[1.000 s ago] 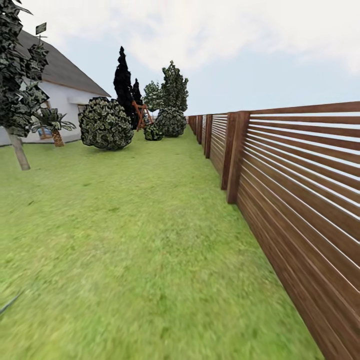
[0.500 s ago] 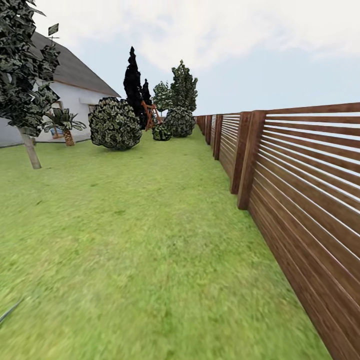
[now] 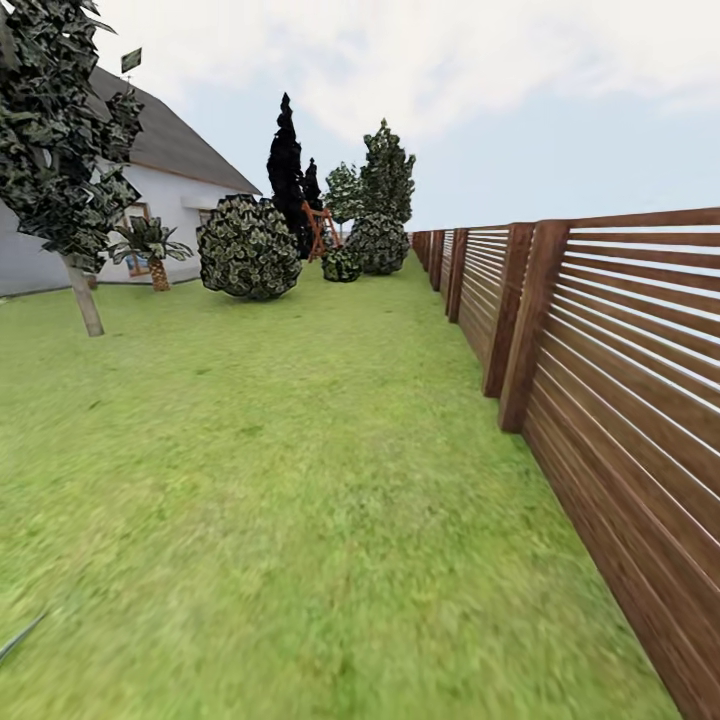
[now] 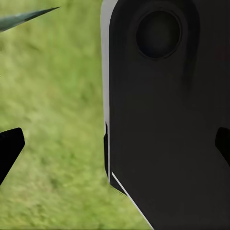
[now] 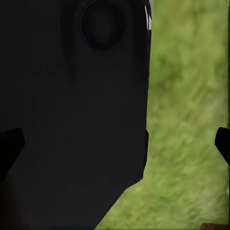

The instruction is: Take the three Easter eggs out of the wicker basket on the lawn in the garden, then place them on the lawn next to a single tree (choose any tree) so that all three eggs are next to the same tree and none are left in the basket.

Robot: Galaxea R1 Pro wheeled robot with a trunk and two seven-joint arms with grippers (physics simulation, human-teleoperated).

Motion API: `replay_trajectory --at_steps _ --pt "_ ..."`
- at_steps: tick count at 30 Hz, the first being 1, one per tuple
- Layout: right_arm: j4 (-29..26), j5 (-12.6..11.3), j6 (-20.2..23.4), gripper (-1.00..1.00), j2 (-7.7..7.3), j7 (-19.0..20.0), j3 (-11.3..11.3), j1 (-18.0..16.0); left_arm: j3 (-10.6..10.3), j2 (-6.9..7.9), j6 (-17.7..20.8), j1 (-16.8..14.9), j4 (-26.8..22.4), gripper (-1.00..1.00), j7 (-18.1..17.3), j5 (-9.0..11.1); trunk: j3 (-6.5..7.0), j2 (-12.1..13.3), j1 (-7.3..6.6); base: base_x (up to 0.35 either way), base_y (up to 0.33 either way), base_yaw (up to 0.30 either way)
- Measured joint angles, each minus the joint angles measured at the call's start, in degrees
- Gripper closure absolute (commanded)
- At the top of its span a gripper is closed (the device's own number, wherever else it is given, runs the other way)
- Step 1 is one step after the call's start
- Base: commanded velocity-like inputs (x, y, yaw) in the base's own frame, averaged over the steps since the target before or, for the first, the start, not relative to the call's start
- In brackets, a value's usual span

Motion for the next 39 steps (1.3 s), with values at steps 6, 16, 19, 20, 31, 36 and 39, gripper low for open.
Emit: replay_trajectory --at_steps 6,16,19,20,31,36,39 --pt "0.0 0.0 0.0 -1.0 0.0 0.0 0.2 0.0 0.0 0.0 0.0 0.0 0.0 -1.0 0.0 0.0 0.0 0.0 0.0 0.333 0.0 0.198" --pt "0.0 0.1 0.0 -1.0 0.0 0.0 0.2 0.0 0.1 0.0 0.0 0.0 0.0 -1.0 0.0 0.0 0.0 0.0 0.0 0.333 0.0 0.057" --pt "0.0 0.1 0.0 -1.0 0.0 0.0 0.2 0.0 0.1 0.0 0.0 0.0 0.0 -1.0 0.0 0.0 0.0 0.0 0.0 0.333 0.0 0.002" --pt "0.0 0.1 0.0 -1.0 0.0 0.0 0.2 0.0 0.1 0.0 0.0 0.0 0.0 -1.0 0.0 0.0 0.0 0.0 0.0 0.333 0.0 0.036" --pt "0.0 0.1 0.0 -1.0 0.0 0.0 0.2 0.0 0.1 0.0 0.0 0.0 0.0 -1.0 0.0 0.0 0.0 0.0 0.0 0.333 0.0 0.214" --pt "0.0 0.1 0.0 -1.0 0.0 0.0 0.2 0.0 0.1 0.0 0.0 0.0 0.0 -1.0 0.0 0.0 0.0 0.0 0.0 0.333 0.0 0.251" --pt "0.0 0.1 0.0 -1.0 0.0 0.0 0.2 0.0 0.1 0.0 0.0 0.0 0.0 -1.0 0.0 0.0 0.0 0.0 0.0 0.333 0.0 0.231"
